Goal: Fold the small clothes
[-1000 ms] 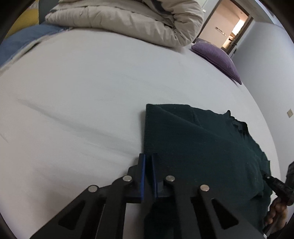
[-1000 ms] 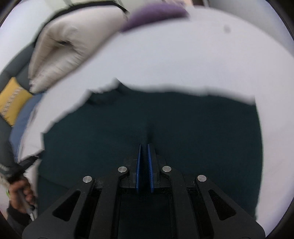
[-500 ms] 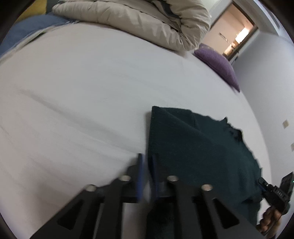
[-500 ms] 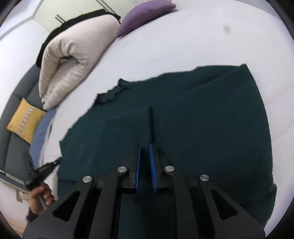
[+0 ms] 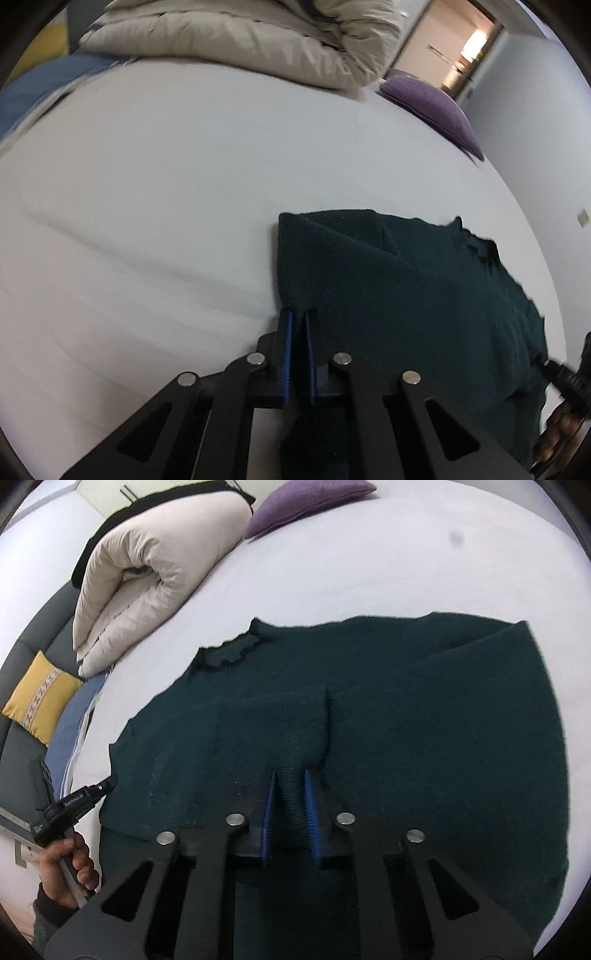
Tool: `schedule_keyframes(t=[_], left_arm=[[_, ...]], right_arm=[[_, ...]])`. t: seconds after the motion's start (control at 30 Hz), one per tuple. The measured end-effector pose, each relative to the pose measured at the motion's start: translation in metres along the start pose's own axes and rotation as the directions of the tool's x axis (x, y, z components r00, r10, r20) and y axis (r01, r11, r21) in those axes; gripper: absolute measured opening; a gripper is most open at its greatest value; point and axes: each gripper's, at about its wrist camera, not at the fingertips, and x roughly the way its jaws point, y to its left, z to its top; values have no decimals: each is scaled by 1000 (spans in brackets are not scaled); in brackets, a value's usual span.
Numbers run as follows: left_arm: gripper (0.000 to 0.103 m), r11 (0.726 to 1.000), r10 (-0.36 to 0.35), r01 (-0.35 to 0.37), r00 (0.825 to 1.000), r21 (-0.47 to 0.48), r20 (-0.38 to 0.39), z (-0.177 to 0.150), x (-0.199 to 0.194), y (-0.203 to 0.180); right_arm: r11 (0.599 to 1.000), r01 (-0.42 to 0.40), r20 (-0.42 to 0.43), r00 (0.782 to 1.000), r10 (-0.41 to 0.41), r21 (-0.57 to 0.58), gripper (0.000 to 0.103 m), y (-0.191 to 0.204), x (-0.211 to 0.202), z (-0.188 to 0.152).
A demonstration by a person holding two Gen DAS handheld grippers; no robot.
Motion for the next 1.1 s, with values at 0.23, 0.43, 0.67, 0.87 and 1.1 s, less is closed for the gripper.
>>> schedule_keyframes(t=[0.23,0.43,0.67,0.87,1.1], left_arm=[[7,999,23,-23,1000,39,1,3,2,15],[8,999,26,-26,999,39,19,1,1,15],[19,999,-12,16,988,-28,155,-11,-54,11],[41,968,-157,129,981,216,118,-47,-56,-61],[49,974,-134,123,990,190,47,-46,-8,-78]], right_arm=[[1000,4,-13,1000,-4,-31,3,14,-7,-12],[1000,-7,-43,999,6,-9,5,0,-4,-17],[983,-143,27,990,141,115,52,3,-61,-39],[901,-312,9,946,325,301,76,23,-29,-93],[720,-443,137,886,443,534,74,18,-2,-96]])
